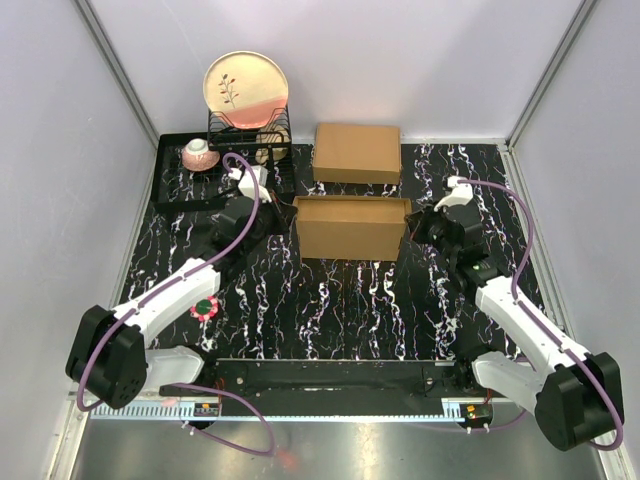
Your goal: Fold the paper box
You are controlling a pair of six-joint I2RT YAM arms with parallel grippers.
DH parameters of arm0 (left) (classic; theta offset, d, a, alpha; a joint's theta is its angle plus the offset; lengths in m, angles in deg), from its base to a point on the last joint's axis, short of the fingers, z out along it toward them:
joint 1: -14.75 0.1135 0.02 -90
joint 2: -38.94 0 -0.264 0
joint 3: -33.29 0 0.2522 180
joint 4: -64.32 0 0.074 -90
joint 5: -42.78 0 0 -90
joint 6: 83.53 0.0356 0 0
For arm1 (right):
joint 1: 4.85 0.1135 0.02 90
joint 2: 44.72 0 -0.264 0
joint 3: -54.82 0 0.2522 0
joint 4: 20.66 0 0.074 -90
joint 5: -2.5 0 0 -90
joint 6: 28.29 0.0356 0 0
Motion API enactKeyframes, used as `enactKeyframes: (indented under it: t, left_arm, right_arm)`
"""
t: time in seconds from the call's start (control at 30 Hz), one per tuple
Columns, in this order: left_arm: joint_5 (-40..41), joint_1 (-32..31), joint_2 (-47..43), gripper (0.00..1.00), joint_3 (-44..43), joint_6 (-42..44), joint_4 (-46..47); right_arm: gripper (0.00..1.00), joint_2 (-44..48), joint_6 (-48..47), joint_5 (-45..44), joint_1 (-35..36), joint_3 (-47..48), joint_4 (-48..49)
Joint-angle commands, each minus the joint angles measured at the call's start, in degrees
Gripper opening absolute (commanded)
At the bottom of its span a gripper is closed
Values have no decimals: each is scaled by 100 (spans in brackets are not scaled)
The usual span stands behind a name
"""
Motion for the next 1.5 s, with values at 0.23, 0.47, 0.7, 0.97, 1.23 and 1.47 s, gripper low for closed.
enactKeyframes:
  t: [0.23, 0.47, 0.7, 0.97, 1.23, 1.47]
  left_arm:
    - [305, 5, 117, 0, 154, 177, -689]
    - [331, 5, 144, 0, 66, 229, -750]
    - [393, -47, 223, 0, -66, 238, -961]
    - [498, -109, 241, 0, -127, 212, -1032]
    - [472, -144, 162, 0, -294, 238, -1093]
    - [454, -170, 144, 0, -321, 256, -1120]
  right_arm:
    - [36, 239, 252, -380, 75, -289, -1173]
    - [47, 653, 94, -547, 84, 186, -1348]
    - [50, 741, 32, -363, 84, 502, -1270]
    - [54, 881, 15, -169, 75, 731, -1103]
    - [46, 470, -143, -82, 84, 986, -997]
    - [33, 240, -231, -46, 75, 1056, -927]
